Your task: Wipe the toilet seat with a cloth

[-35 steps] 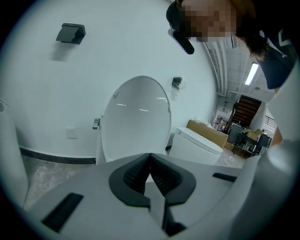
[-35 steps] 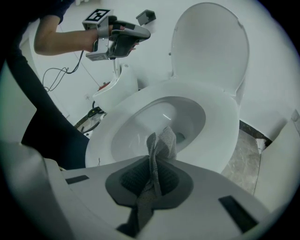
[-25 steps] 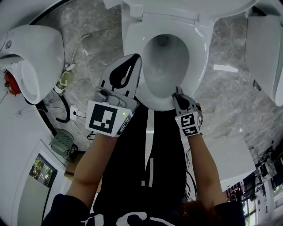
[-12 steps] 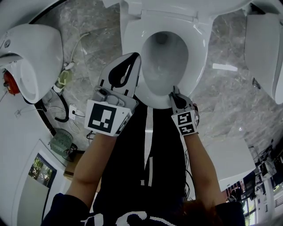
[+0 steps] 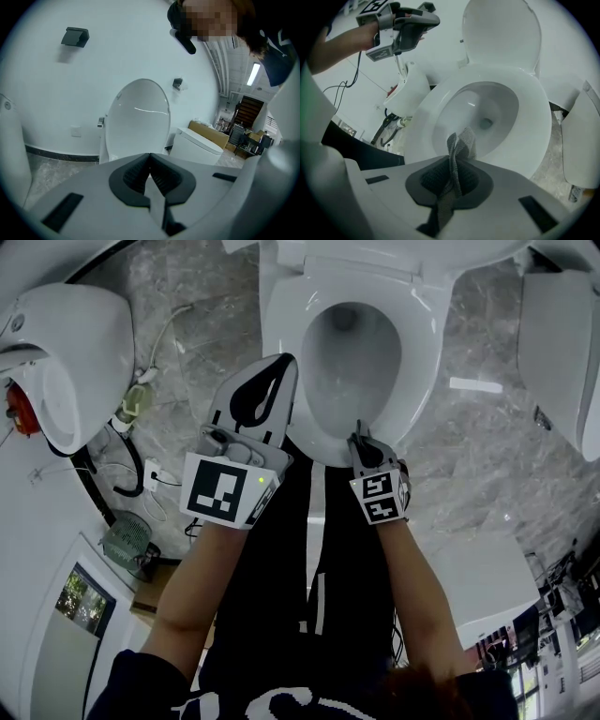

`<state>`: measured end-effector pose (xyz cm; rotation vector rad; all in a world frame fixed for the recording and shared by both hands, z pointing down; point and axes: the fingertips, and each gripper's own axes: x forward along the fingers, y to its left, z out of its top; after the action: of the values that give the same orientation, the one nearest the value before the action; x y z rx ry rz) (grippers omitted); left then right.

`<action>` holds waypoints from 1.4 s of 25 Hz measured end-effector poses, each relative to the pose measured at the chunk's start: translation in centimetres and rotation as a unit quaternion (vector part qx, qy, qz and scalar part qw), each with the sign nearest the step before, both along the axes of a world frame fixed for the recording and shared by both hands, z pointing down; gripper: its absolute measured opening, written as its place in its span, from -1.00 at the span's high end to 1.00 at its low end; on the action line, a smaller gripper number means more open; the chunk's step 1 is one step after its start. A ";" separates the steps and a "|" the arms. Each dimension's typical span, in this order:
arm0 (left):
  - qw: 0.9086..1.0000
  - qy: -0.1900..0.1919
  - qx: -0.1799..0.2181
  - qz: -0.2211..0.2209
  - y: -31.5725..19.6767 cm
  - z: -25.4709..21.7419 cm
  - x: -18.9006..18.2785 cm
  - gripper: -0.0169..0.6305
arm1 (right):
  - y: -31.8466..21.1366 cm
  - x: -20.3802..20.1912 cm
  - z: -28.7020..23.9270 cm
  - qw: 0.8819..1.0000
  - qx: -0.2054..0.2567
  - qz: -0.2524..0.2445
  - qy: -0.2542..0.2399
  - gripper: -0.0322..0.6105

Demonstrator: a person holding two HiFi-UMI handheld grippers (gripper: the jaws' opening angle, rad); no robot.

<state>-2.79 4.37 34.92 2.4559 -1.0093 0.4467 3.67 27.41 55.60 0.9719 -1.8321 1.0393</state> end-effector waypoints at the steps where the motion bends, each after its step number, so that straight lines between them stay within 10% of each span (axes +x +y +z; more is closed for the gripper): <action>1: 1.000 0.000 0.000 -0.001 0.1 -0.1 -0.1 0.91 | 0.0 -0.1 0.0 1.000 -0.003 0.001 -0.001 0.81; 35: 0.999 -0.017 0.031 -0.037 -2.1 -1.2 -5.3 0.91 | -2.2 -5.7 0.1 0.978 -0.009 0.208 0.003 0.82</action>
<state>-8.09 2.26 33.77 2.4634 -1.1398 0.4393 -2.05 25.25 55.73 1.3846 -1.6452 1.2932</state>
